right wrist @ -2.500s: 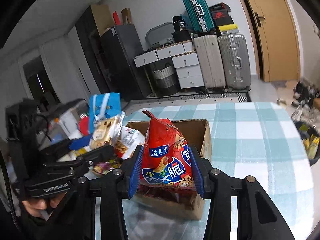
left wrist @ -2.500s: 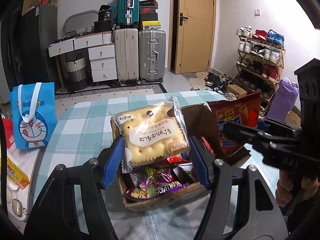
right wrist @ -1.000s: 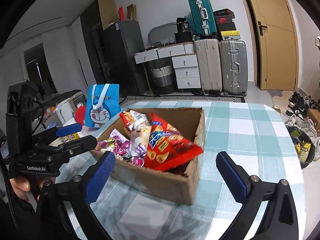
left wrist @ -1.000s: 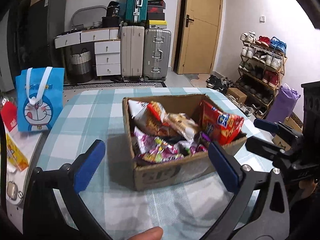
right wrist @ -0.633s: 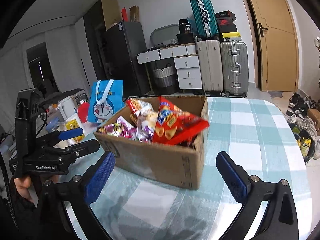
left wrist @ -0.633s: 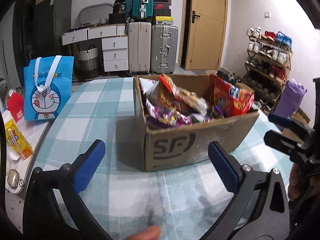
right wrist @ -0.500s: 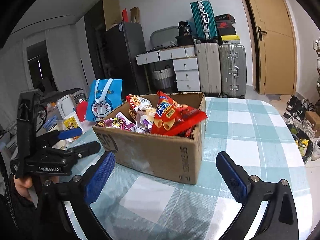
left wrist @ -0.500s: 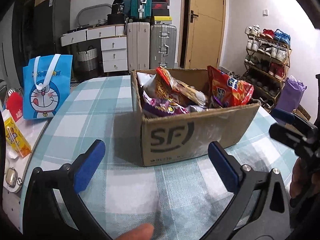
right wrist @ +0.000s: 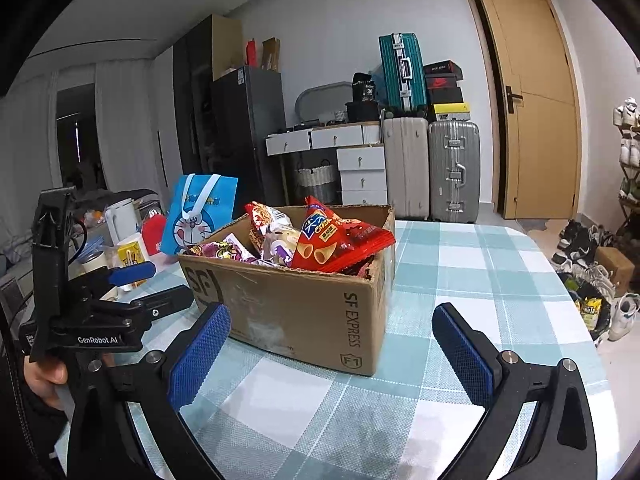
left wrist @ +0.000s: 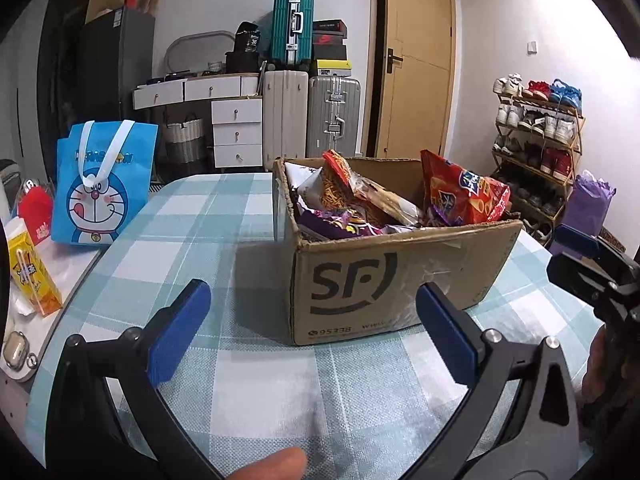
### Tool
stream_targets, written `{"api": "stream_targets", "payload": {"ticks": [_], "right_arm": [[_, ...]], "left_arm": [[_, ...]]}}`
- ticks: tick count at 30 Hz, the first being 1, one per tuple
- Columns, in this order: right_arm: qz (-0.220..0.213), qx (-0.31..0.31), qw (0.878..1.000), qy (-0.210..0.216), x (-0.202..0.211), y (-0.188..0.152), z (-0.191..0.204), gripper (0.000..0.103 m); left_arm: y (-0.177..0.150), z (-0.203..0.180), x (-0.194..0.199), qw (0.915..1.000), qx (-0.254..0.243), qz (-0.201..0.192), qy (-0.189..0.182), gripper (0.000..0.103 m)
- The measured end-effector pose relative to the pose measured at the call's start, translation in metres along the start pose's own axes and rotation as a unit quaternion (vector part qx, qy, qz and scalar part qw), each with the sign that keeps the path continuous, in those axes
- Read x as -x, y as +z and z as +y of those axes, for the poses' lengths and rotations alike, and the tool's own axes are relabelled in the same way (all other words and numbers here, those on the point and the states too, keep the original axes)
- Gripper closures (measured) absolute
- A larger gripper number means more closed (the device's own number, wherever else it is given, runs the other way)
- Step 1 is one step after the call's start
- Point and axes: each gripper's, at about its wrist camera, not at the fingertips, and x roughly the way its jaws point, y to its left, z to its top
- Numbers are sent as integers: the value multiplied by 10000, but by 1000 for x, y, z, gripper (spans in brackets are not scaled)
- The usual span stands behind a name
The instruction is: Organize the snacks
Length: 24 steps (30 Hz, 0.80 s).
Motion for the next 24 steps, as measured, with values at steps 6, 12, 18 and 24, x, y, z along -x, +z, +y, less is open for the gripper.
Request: {"api": "stream_targets", "payload": {"ticks": [6, 12, 18, 24], "right_arm": [[-109, 87, 9999, -15, 4, -2, 3, 1], [-204, 240, 9995, -68, 7, -3, 9, 1], [-204, 281, 9994, -61, 7, -3, 10, 0], [-192, 259, 9995, -68, 6, -3, 10, 0]], "left_arm": [[0, 2, 1, 10000, 34, -62, 45, 0], [-1, 5, 1, 9999, 59, -110, 55, 0], [-3, 3, 3, 9999, 48, -156, 49, 0], [-4, 3, 3, 9998, 58, -159, 38, 0]]}}
